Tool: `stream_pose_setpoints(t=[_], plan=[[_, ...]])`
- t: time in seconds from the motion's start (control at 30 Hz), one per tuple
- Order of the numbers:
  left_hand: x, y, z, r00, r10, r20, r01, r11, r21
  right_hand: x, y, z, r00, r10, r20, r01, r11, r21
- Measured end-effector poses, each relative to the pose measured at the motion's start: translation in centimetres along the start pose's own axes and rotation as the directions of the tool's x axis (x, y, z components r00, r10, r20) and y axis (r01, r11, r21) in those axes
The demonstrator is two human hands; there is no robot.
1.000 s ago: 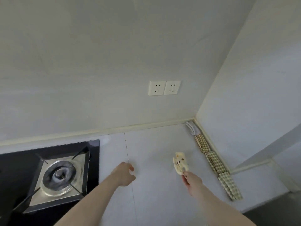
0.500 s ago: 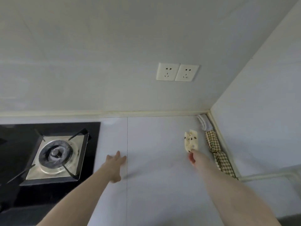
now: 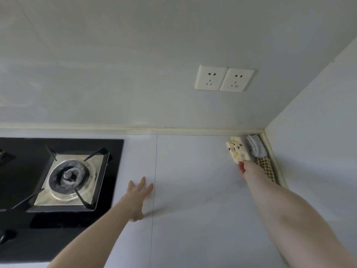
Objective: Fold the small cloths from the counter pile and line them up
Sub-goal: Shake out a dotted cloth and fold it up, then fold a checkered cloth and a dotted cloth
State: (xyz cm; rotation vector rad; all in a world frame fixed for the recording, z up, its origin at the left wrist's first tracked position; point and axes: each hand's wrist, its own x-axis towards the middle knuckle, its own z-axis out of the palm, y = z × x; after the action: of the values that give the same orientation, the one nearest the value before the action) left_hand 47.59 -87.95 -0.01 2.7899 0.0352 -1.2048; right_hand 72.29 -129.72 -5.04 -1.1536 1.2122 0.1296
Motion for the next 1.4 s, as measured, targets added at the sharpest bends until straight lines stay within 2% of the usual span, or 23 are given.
stream_pose_setpoints(t=[0.07, 0.13, 0.2, 0.23, 0.27, 0.3, 0.33, 0.37, 0.4, 0.47, 0.53, 0.6, 0.77, 1.0, 1.1, 1.2, 1.3, 1.4], plan=[[-0.2, 0.0, -0.2, 1.000, -0.001, 0.005, 0.001, 1.000, 0.001, 1.5, 0.2, 0.5, 1.000, -0.008, 0.030, 0.007, 1.000, 0.007], [-0.2, 0.1, -0.4, 1.000, -0.004, 0.005, 0.004, 1.000, 0.011, 0.0, 0.4, 1.1, 0.997, -0.043, 0.058, 0.046, 0.997, -0.056], [-0.1, 0.1, -0.5, 1.000, -0.005, -0.002, 0.005, 0.999, 0.039, -3.9, 0.8, 1.1, 0.980, -0.193, 0.040, 0.197, 0.950, -0.244], [-0.1, 0.0, -0.4, 1.000, -0.008, -0.005, 0.008, 0.999, 0.044, -5.4, 1.0, 0.8, 0.925, -0.380, 0.007, 0.342, 0.823, -0.453], [-0.2, 0.0, -0.4, 1.000, -0.011, -0.006, 0.011, 0.999, 0.040, -6.6, 1.4, 0.4, 0.809, -0.583, 0.073, 0.476, 0.577, -0.664], [-0.2, 0.0, -0.3, 1.000, -0.010, -0.005, 0.010, 0.999, 0.038, -7.5, 1.8, -0.1, 0.668, -0.701, 0.249, 0.563, 0.258, -0.785], [-0.3, 0.0, -0.3, 1.000, -0.008, -0.005, 0.008, 0.999, 0.039, -8.0, 2.2, -0.3, 0.557, -0.704, 0.441, 0.596, -0.031, -0.803], [-0.3, -0.1, -0.3, 1.000, -0.006, -0.005, 0.007, 0.999, 0.041, -8.2, 2.5, -0.3, 0.512, -0.643, 0.570, 0.590, -0.219, -0.777], [-0.4, -0.1, -0.3, 1.000, -0.006, -0.006, 0.006, 0.999, 0.043, -8.1, 2.8, -0.3, 0.527, -0.574, 0.627, 0.588, -0.287, -0.757], [-0.4, 0.0, -0.3, 1.000, -0.004, -0.012, 0.004, 0.999, 0.042, -7.8, 3.5, -0.1, 0.621, -0.490, 0.612, 0.584, -0.232, -0.778], [-0.4, 0.0, -0.1, 1.000, 0.001, -0.019, 0.000, 1.000, 0.029, -7.5, 3.7, -0.2, 0.672, -0.449, 0.589, 0.561, -0.210, -0.800], [-0.3, 0.0, 0.1, 1.000, 0.003, -0.029, -0.002, 0.999, 0.033, -7.1, 3.6, -0.3, 0.685, -0.436, 0.583, 0.552, -0.212, -0.807], [0.0, -0.1, 0.4, 0.999, -0.006, -0.032, 0.007, 0.999, 0.035, -6.5, 2.1, 1.3, 0.713, -0.425, 0.558, 0.561, -0.132, -0.817], [-0.9, -0.1, -0.6, 1.000, 0.010, 0.023, -0.008, 0.997, -0.079, -9.5, 5.6, 0.3, 0.687, -0.365, 0.629, 0.624, -0.147, -0.767], [-3.5, -0.8, -0.6, 0.998, 0.056, 0.004, -0.053, 0.969, -0.241, -12.7, 9.9, -0.5, 0.650, -0.308, 0.695, 0.675, -0.187, -0.714], [-7.7, -1.9, 0.6, 0.986, 0.029, -0.167, -0.088, 0.931, -0.356, -17.7, 15.2, -0.6, 0.593, -0.215, 0.776, 0.752, -0.194, -0.629], [-12.9, -4.7, 2.0, 0.945, -0.039, -0.326, -0.119, 0.885, -0.450, -24.3, 20.3, 0.6, 0.511, -0.180, 0.841, 0.837, -0.120, -0.534], [-19.2, -8.7, 3.2, 0.900, -0.119, -0.420, -0.127, 0.849, -0.513, -32.0, 25.0, 2.1, 0.386, -0.159, 0.909, 0.916, -0.054, -0.399]])
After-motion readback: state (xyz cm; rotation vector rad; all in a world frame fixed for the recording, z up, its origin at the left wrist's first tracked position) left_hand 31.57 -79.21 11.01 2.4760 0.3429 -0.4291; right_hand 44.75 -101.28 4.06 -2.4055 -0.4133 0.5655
